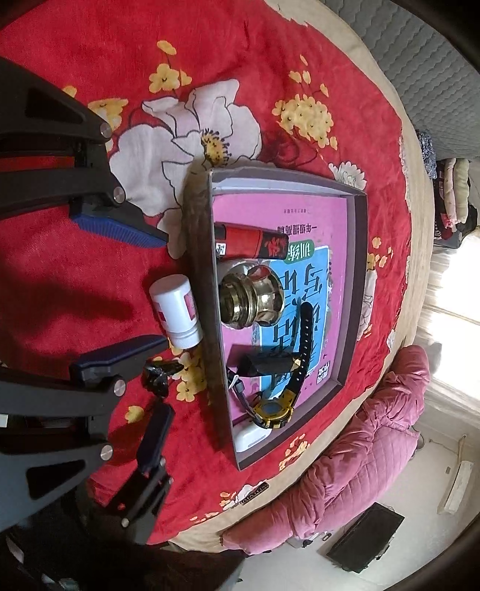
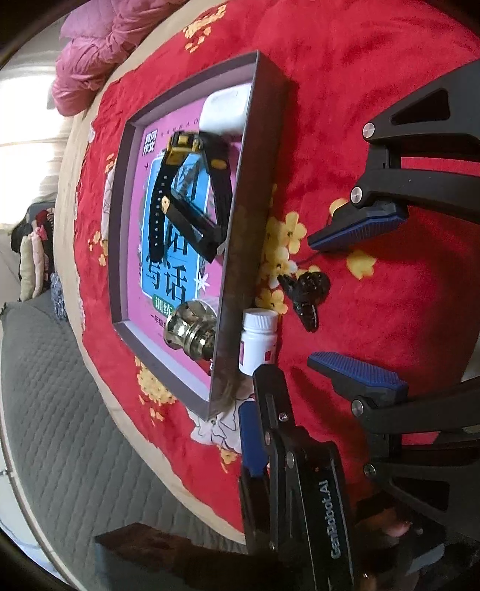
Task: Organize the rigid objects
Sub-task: 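Move the left tool to the white pill bottle while the right tool reaches the black clip, then close the left tool on the white pill bottle while the right tool grips the black clip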
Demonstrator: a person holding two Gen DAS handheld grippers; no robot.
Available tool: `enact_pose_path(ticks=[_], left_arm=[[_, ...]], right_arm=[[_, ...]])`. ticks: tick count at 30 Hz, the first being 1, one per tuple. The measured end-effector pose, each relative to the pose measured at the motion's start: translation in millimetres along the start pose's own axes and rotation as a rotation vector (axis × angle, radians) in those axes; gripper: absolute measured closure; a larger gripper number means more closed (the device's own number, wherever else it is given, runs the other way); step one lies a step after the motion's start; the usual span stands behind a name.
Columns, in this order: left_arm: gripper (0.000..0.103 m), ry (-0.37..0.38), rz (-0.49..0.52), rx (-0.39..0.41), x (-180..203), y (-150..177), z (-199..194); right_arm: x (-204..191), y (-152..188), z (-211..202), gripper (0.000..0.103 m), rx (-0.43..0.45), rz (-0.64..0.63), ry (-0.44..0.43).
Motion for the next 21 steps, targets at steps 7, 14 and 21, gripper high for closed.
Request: enact_pose_path(ticks=[7, 14, 21], left_arm=[[0.054, 0.031, -0.004, -0.014, 10, -3, 13], [0.054, 0.038, -0.038, -0.024, 12, -7, 27], [0.054, 0.04, -0.091, -0.033, 8, -9, 37]], right_arm=[[1, -2, 17, 0.045, 0.019, 0.021, 0.019], [7, -4, 21, 0.064, 0.035, 0.014, 0.041], [8, -4, 20, 0.065, 0.043, -0.027, 0.065]])
Point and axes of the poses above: each gripper's, at about its wrist camera, not at the fingertips, and z roughly the way its jaws point, x to its right, y to its underside, the point moved 8 cm from there along z, roughly the way its jaws point, and after that the axes turned 14 degrees about y, right-handed, at the moved point
